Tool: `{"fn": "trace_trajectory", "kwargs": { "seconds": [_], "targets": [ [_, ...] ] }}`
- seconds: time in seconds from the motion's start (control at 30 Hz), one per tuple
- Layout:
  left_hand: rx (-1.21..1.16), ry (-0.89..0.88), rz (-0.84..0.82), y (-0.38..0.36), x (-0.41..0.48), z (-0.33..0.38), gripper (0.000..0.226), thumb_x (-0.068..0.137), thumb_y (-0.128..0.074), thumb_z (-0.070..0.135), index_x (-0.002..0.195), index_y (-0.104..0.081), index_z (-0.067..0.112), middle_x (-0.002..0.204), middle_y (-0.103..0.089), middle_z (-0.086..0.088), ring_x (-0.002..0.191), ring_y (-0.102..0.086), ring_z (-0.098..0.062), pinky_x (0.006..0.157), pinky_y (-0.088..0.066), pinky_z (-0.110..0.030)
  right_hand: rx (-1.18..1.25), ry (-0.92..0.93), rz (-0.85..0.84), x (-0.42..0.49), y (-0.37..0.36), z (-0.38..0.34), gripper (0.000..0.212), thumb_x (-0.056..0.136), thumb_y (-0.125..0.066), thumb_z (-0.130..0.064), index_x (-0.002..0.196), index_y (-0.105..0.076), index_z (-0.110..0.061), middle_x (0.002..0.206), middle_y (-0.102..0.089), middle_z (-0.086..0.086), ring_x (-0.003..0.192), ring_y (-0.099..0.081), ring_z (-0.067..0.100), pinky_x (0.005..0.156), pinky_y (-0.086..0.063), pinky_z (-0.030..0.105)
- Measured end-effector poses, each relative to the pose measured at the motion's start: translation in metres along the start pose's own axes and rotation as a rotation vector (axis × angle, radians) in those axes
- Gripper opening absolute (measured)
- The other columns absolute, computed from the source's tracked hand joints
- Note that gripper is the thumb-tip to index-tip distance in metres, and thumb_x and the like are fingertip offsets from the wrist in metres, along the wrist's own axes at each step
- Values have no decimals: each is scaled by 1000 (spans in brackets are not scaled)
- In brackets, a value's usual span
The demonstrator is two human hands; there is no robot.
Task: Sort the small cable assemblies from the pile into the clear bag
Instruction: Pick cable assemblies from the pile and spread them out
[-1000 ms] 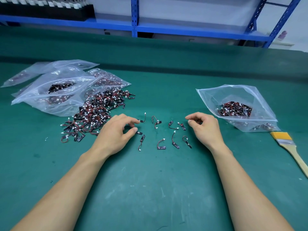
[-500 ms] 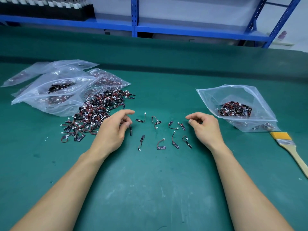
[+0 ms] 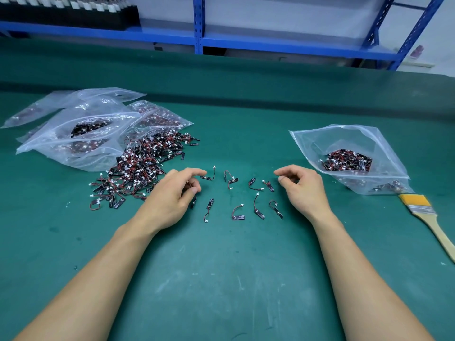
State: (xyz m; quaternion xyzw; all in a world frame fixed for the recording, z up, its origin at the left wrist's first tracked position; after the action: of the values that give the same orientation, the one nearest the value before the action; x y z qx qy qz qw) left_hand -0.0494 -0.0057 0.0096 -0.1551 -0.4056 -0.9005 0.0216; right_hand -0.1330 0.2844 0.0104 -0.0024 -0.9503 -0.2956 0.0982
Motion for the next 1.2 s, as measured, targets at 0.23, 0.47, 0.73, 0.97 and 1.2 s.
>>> {"fn": "trace_trajectory", "kwargs": {
  "seconds": [0.23, 0.47, 0.73, 0.97, 1.2],
  "targets": [
    [41, -15, 102, 6, 2, -2, 40, 93, -57, 0, 127, -58, 23, 109, -60, 11, 100, -51, -13, 90, -40, -28, -10, 3, -1, 0, 1, 0, 24, 89, -64, -9, 85, -73, -31, 83, -71, 2, 64, -51, 1, 64, -41, 6],
    [41, 34, 144, 7, 3, -7, 42, 93, -47, -7, 126, -60, 17, 114, -57, 6, 107, -53, -17, 98, -41, -30, -10, 7, 0, 1, 0, 1, 25, 89, -64, -9, 84, -73, -32, 81, -71, 0, 64, -52, 1, 64, -42, 7],
    [66, 99, 198, 9, 2, -12, 57, 86, -35, -21, 126, -61, 11, 113, -60, -1, 104, -55, -16, 97, -38, -22, -23, 7, -5, 1, 0, 2, 28, 88, -64, -11, 80, -71, -37, 77, -70, -3, 65, -52, 0, 64, -40, 6],
    [65, 94, 208, 9, 2, -12, 55, 88, -36, -20, 125, -61, 12, 114, -60, -1, 104, -55, -14, 95, -36, -16, -23, 8, -3, 1, -1, 3, 31, 88, -65, -11, 77, -70, -39, 75, -69, -1, 63, -51, 0, 62, -40, 7],
    [73, 90, 202, 9, 2, -11, 57, 86, -36, -21, 125, -62, 12, 115, -60, -1, 106, -56, -16, 98, -38, -20, -29, 15, -6, 2, -1, 3, 29, 88, -65, -11, 78, -70, -38, 76, -70, 3, 63, -51, 0, 61, -40, 7]
  ]
}}
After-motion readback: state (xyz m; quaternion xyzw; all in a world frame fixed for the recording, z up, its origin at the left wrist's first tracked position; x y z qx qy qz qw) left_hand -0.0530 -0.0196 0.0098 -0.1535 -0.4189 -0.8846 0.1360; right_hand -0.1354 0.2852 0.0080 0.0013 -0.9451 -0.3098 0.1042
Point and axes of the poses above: each hand's wrist, its own x-axis towards the middle knuckle, its own y-axis out of the back of the hand, z = x × y, the point moved 6 cm from there along x, towards the middle knuckle
